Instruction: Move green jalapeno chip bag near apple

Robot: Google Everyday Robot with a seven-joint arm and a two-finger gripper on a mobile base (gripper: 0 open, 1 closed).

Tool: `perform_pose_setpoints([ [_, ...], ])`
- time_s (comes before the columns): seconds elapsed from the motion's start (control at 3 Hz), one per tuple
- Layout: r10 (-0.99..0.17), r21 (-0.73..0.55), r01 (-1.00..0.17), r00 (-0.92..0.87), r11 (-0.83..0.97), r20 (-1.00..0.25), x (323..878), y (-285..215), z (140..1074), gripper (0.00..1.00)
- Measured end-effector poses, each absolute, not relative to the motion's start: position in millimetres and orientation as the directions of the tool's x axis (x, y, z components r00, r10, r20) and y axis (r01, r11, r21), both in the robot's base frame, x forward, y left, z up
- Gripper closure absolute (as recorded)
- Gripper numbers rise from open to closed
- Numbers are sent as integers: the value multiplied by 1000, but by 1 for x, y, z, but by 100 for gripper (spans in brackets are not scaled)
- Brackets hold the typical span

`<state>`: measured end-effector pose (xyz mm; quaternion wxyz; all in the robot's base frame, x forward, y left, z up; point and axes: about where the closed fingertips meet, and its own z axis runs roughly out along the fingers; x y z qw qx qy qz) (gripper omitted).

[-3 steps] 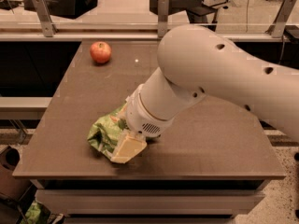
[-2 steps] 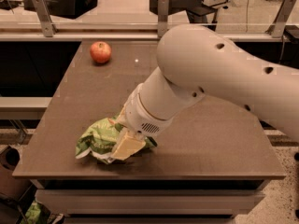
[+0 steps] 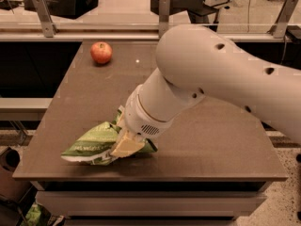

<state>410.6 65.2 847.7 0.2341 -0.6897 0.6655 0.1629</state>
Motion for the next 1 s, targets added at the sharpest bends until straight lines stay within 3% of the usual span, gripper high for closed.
perform_pose_setpoints([
  [1.0, -888, -170, -985, 50, 33, -458, 436, 49, 883, 100],
])
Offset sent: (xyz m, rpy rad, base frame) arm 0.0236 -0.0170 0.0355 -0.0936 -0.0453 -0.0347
